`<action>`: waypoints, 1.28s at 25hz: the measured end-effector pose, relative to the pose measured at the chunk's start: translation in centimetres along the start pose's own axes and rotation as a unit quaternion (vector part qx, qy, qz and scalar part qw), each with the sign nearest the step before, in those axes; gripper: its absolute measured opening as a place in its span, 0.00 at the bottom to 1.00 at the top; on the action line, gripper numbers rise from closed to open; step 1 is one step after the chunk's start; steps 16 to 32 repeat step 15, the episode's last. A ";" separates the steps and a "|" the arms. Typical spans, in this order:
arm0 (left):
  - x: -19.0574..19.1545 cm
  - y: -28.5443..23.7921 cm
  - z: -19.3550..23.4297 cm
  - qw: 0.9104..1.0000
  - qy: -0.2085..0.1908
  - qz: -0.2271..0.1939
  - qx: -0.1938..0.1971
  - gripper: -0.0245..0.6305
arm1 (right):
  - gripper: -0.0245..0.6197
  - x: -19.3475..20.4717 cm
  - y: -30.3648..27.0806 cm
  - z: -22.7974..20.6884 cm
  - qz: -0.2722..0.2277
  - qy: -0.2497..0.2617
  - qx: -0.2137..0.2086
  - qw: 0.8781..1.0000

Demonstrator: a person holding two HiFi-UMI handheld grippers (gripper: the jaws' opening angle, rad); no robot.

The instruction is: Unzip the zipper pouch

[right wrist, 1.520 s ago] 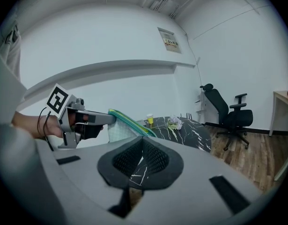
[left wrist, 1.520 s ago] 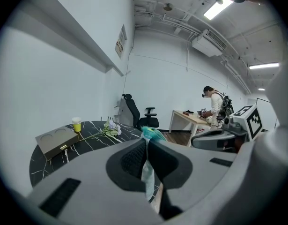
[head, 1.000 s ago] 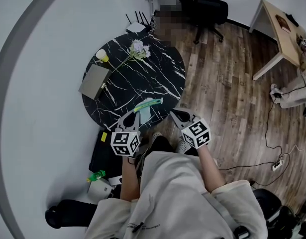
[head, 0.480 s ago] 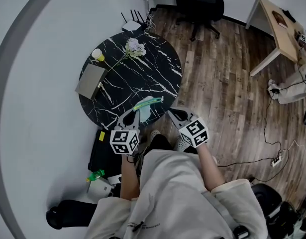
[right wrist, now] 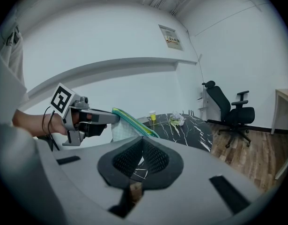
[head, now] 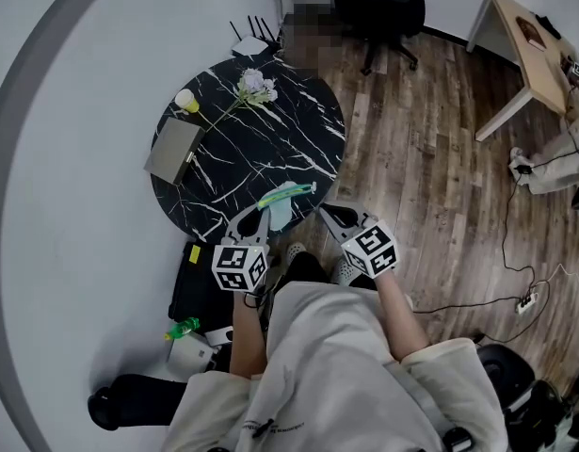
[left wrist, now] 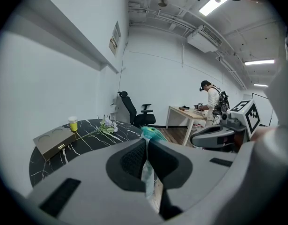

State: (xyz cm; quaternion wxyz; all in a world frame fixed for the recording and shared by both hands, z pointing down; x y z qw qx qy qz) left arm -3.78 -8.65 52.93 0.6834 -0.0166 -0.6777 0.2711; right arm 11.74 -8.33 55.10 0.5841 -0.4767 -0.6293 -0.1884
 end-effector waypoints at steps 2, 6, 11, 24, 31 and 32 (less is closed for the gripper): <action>-0.1 -0.1 -0.1 1.000 -0.002 0.000 0.002 0.07 | 0.05 0.0 0.0 0.0 0.001 0.000 -0.001 1.000; -0.3 -0.1 -0.5 1.000 -0.005 0.001 0.009 0.07 | 0.05 -0.2 0.1 0.2 -0.001 -0.003 0.000 1.000; -0.4 0.0 -1.1 1.000 -0.007 -0.003 0.015 0.07 | 0.05 -0.1 0.3 0.4 -0.004 -0.002 -0.001 1.000; -0.5 0.2 -0.8 1.000 -0.014 -0.003 0.017 0.07 | 0.05 -0.1 -0.1 0.7 -0.010 0.001 -0.005 1.000; -0.5 0.2 -0.8 1.000 -0.014 -0.003 0.017 0.07 | 0.05 -0.1 -0.1 0.7 -0.010 0.001 -0.005 1.000; -0.5 0.2 -0.8 1.000 -0.014 -0.003 0.017 0.07 | 0.05 -0.1 -0.1 0.7 -0.010 0.001 -0.005 1.000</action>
Point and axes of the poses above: the fingertips, and each gripper's own axes: y backward along the fingers, z to its left, x out of its underside, the point moved 3 cm from there along y, backward along the fingers, and after that the axes turned 4 degrees about -x, right-handed, at the moved point
